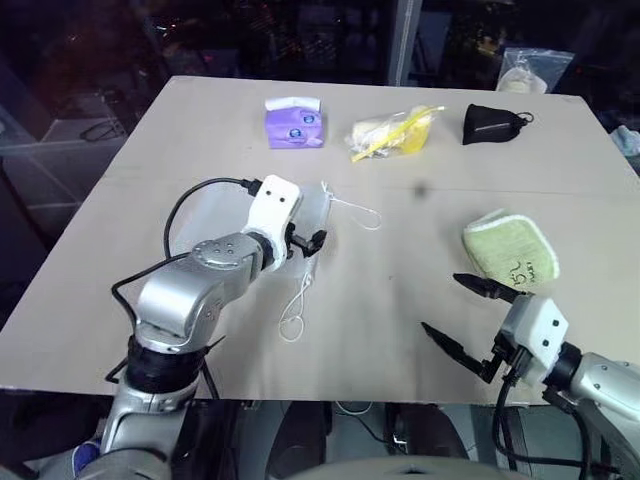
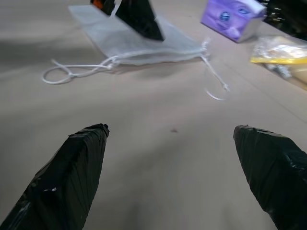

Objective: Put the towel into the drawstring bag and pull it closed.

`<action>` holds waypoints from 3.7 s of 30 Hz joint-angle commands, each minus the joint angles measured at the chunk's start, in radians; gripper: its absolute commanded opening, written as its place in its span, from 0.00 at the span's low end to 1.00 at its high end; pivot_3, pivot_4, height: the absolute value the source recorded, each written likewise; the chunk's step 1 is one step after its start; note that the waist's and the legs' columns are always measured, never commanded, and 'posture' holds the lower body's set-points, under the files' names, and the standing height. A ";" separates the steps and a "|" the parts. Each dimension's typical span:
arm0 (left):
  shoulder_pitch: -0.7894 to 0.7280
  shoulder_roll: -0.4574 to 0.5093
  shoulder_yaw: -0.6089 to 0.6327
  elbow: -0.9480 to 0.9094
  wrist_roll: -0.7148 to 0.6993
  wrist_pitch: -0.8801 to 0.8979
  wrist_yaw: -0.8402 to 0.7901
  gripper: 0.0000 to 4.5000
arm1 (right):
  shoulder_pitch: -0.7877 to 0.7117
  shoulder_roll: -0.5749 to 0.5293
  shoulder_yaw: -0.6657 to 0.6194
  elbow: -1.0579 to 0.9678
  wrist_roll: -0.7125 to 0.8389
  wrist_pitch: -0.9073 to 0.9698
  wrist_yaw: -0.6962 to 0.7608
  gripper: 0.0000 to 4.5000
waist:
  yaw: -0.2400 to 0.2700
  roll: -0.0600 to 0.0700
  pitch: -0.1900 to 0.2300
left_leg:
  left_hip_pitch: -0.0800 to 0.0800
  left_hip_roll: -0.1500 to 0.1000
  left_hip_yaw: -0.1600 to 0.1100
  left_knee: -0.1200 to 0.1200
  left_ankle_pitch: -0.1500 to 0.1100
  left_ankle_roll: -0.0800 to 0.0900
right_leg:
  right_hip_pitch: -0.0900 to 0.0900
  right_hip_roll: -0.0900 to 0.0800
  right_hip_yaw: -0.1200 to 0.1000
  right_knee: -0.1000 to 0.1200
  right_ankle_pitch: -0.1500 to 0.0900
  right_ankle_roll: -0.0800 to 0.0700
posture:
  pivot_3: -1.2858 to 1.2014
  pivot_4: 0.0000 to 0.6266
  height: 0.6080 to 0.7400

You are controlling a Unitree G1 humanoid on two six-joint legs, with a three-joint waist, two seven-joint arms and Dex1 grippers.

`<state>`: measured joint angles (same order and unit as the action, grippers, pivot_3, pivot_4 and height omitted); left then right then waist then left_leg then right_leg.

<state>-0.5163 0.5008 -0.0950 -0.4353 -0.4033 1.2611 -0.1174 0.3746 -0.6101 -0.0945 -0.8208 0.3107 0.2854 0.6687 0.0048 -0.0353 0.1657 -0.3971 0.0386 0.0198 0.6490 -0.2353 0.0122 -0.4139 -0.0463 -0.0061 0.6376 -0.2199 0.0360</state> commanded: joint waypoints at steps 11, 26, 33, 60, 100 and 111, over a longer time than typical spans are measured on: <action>-0.057 0.095 -0.028 0.260 0.080 -0.364 -0.302 0.16 | -0.124 0.079 0.057 -0.041 -0.106 0.127 -0.199 1.00 | 0.006 0.000 0.000 | -0.001 0.000 0.000 0.000 0.000 0.000 | -0.002 0.000 0.000 0.002 0.000 -0.001 | 0.52 0.24 1.00; -0.186 0.191 0.078 0.535 -0.023 -0.515 -0.764 0.09 | -0.095 0.146 0.051 -0.007 -0.069 0.137 -0.232 1.00 | 0.010 0.000 0.001 | -0.003 -0.001 0.001 0.001 0.000 0.000 | -0.002 -0.002 -0.001 0.001 0.000 -0.001 | 0.52 0.24 1.00; -0.053 0.071 -0.045 0.260 0.234 -0.443 -0.378 0.55 | -0.079 0.113 0.090 -0.036 -0.036 0.091 -0.149 1.00 | 0.003 0.000 0.001 | -0.002 0.000 0.001 0.001 0.000 0.000 | -0.002 0.000 0.001 0.003 0.000 0.000 | 0.52 0.24 1.00; 0.170 -0.097 -0.115 0.285 0.586 -0.648 -0.048 0.55 | -0.173 0.013 0.041 -0.049 0.053 0.180 -0.102 1.00 | 0.009 0.000 0.001 | -0.001 0.000 0.000 0.002 0.000 0.000 | -0.001 -0.001 0.000 0.004 0.000 0.000 | 0.52 0.24 1.00; 0.032 -0.179 0.103 0.637 0.499 -0.784 -0.094 0.02 | -0.143 0.040 0.047 -0.032 0.031 0.160 -0.151 1.00 | 0.009 0.001 -0.002 | 0.001 0.000 0.000 0.003 0.000 0.000 | 0.000 -0.001 -0.001 0.004 0.000 0.000 | 0.52 0.24 1.00; 0.030 -0.045 0.354 0.419 -0.129 -0.358 -0.611 0.02 | -0.132 0.065 0.019 -0.013 0.024 0.140 -0.169 1.00 | 0.006 0.000 -0.001 | -0.002 0.000 -0.001 0.003 0.000 0.000 | 0.000 -0.001 -0.001 0.004 0.001 -0.001 | 0.52 0.24 1.00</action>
<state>-0.4838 0.4255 0.2241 0.0671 -0.4533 0.8519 -0.6790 0.2402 -0.5485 -0.0454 -0.8143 0.3337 0.4525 0.5098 0.0104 -0.0355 0.1646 -0.3983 0.0389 0.0190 0.6521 -0.2352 0.0123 -0.4143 -0.0469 -0.0074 0.6416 -0.2194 0.0352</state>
